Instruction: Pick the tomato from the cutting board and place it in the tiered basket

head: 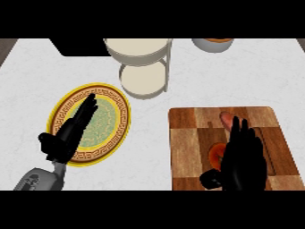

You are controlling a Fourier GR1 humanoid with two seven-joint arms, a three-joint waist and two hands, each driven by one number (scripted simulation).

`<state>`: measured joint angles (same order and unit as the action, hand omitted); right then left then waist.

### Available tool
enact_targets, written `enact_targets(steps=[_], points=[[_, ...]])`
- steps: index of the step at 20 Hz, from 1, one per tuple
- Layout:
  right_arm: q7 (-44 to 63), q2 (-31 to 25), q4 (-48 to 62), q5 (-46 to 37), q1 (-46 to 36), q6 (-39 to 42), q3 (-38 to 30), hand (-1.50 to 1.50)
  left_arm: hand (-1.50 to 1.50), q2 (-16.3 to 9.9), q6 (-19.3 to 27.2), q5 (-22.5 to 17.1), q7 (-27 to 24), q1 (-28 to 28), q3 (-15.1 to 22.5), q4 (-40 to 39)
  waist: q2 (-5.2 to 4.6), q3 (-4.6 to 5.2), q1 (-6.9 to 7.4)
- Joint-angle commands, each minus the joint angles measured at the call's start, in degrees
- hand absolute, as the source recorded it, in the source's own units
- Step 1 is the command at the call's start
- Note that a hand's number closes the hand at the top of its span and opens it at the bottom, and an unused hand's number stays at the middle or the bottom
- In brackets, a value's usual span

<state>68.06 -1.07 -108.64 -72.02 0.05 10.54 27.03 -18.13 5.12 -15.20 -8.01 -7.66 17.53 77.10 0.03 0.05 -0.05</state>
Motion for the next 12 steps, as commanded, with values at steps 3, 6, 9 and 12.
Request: enact_targets(steps=[3, 6, 9, 12], points=[[7.67, 1.02, 0.26, 0.08, 1.73, 1.58, -2.37, -1.5, 0.0, 1.21, -0.4, 1.03, -1.17, 0.69, -0.78, -0.63, -0.01, -0.03, -0.04], [6.86, 1.03, 4.35, 0.08, 3.22, -3.91, -0.36, -1.5, 0.0, 1.29, -2.49, 1.27, -2.54, -2.17, -2.48, -4.75, -0.09, -0.03, -0.09], [4.22, 1.04, 6.42, 2.48, 1.42, -2.92, -4.29, -1.5, 0.0, 3.59, -0.36, 1.97, 1.82, -3.88, -2.11, -2.97, -0.1, -0.05, -0.01], [1.91, 1.04, 9.88, 1.62, 1.35, -5.74, -4.93, -1.5, 0.0, 0.63, -3.34, 2.62, -1.29, 0.85, -3.46, -1.18, -0.05, -0.05, 0.21]])
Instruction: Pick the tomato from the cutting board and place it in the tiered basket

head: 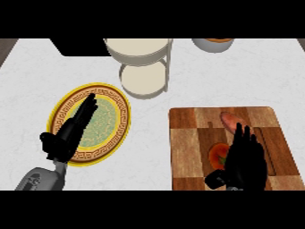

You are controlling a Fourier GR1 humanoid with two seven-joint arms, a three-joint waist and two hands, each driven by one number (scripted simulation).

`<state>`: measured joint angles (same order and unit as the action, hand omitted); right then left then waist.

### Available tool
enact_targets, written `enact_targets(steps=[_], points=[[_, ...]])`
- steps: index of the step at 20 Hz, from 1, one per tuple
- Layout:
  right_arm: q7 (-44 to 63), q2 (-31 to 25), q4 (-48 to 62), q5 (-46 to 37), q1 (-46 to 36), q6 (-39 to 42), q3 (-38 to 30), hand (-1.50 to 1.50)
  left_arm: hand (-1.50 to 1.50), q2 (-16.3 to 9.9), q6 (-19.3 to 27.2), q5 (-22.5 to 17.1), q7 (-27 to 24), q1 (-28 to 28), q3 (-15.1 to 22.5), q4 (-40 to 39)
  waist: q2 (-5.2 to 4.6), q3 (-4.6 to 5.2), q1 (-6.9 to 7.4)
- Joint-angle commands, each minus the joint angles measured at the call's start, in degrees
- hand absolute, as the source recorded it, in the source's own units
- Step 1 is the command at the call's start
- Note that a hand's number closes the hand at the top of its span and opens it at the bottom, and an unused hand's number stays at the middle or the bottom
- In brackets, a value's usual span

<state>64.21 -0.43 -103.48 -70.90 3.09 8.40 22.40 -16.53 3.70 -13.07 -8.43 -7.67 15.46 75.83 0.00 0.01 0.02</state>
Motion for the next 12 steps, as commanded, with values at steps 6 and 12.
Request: enact_targets(steps=[6, 12], points=[[3.87, 0.41, 4.46, -0.2, 0.58, -9.16, 2.12, 1.5, 0.0, 0.73, -2.88, 0.95, 1.71, -0.29, -3.49, 1.11, 0.02, -0.01, -0.01], [-4.03, 0.41, 2.0, -3.25, 0.88, -11.75, 0.86, 1.5, 0.0, 2.03, -2.37, 3.5, 4.01, 4.24, -2.64, 7.05, 0.09, -0.01, 0.05]])
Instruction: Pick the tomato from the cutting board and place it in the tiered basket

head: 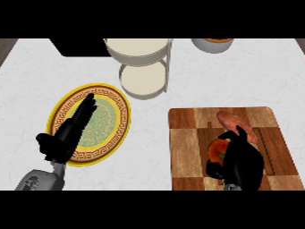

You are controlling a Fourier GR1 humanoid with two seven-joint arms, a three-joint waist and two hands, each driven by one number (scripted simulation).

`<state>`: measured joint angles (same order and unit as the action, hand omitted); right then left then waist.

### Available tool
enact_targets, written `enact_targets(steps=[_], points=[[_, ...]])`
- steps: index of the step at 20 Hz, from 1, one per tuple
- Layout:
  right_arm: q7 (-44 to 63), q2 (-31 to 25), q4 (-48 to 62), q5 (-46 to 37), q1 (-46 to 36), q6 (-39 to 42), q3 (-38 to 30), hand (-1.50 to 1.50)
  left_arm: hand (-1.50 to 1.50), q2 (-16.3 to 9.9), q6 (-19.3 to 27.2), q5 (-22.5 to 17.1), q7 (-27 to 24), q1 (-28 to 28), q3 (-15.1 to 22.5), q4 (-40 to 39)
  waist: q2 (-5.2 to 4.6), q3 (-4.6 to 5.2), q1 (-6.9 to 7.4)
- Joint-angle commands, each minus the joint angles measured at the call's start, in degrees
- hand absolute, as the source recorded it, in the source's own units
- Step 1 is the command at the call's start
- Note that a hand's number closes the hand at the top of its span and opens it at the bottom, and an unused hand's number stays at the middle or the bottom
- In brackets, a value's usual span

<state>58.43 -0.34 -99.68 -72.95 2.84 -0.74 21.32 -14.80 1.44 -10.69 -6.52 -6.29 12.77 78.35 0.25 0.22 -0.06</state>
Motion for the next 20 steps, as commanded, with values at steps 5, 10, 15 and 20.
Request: enact_targets(steps=[5, 10, 15, 20], points=[[-2.6, -0.15, 5.72, -0.82, -2.97, -5.76, -2.32, 1.5, 0.0, 4.5, -0.37, 4.16, 0.15, -1.09, -1.51, -1.47, -0.24, -0.22, 0.04], [6.95, 0.32, -2.06, -7.36, -2.48, -2.62, 6.22, 1.5, 0.0, 3.06, -3.08, 3.87, 0.01, 1.29, -3.68, -0.06, -0.18, -0.21, 0.06], [22.84, 0.32, -5.08, -8.09, 7.15, -0.63, 10.71, 1.5, 0.0, 3.77, -1.95, 3.59, 1.05, -0.04, -3.11, -0.37, -0.02, -0.15, -0.77], [26.65, 0.31, -16.03, -13.41, 11.07, -5.04, 16.23, 1.5, 0.0, 3.8, -1.4, 3.95, 1.9, 1.52, -2.81, 0.72, 0.44, -0.15, -1.27]])
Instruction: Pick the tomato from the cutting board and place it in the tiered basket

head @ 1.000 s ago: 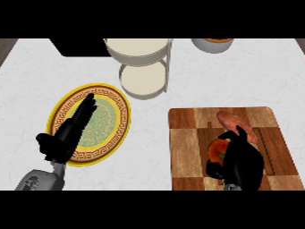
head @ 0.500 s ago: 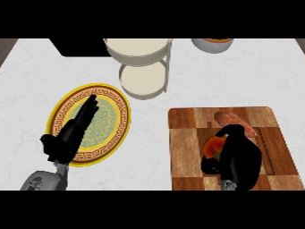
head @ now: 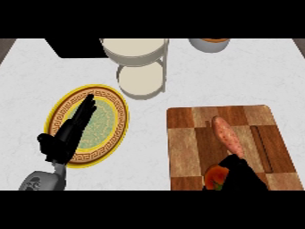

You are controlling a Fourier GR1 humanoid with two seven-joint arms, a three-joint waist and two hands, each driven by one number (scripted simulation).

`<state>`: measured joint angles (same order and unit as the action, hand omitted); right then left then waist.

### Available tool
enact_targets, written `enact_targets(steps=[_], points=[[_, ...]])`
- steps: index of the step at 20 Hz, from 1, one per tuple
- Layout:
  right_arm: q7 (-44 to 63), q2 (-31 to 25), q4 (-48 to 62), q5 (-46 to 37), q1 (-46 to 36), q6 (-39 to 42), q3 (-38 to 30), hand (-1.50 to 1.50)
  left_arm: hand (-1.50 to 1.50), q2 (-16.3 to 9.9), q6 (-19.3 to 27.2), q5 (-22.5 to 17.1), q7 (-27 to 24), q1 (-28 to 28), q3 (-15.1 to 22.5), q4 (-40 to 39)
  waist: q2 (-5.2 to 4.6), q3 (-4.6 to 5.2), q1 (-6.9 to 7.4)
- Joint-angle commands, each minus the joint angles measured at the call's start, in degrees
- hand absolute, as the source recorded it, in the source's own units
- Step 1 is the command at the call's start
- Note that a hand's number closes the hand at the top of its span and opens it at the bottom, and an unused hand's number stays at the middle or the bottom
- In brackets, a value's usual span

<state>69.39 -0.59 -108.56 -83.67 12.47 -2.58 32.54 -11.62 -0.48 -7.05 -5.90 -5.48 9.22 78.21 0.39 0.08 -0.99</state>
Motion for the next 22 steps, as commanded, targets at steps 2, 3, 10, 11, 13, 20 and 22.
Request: enact_targets(steps=[2, 3, 10, 11, 13, 20, 22], points=[[15.75, 0.56, -10.6, -3.78, 0.43, -6.32, 7.9, 1.5, 0.0, 0.06, -0.45, -0.19, -0.53, -0.1, -0.41, -1.14, 0.18, 0.03, -0.61], [14.36, 0.56, -13.12, -2.72, -1.85, -8.14, 6.98, 1.5, 0.0, 1.13, 0.9, -0.11, 0.75, -0.37, -0.32, -1.17, 0.16, -0.02, -0.47], [15.8, 0.56, -18.01, -12.36, -16.29, 2.38, 10.03, 1.5, 0.0, 1.53, 0.36, 1.29, -0.58, -0.78, 0.98, -1.06, -0.28, 0.2, 1.29], [15.81, 0.56, -16.05, -9.95, -18.5, 1.81, 8.19, 1.5, 0.0, 2.28, 0.48, 2.33, -0.21, -0.06, 2.79, -0.49, -0.49, 0.15, 1.96], [15.82, 0.56, -16.97, -9.64, -20.49, 3.69, 6.63, 1.5, 0.0, -0.19, -1.23, 0.48, -0.42, -1.81, -0.28, -1.27, -0.55, 0.21, 1.92], [15.82, 0.56, -12.07, -3.08, -34.45, 5.56, -4.58, 1.5, 0.0, 1.75, -1.17, 1.61, -0.25, -2.35, 2.08, -1.31, -0.84, 0.19, 3.88], [15.82, 0.56, -9.11, -1.01, -39.3, 7.44, -7.95, 1.5, 0.0, 1.05, -1.93, 0.85, 0.16, -4.07, 1.04, -1.56, -1.01, 0.25, 4.48]])
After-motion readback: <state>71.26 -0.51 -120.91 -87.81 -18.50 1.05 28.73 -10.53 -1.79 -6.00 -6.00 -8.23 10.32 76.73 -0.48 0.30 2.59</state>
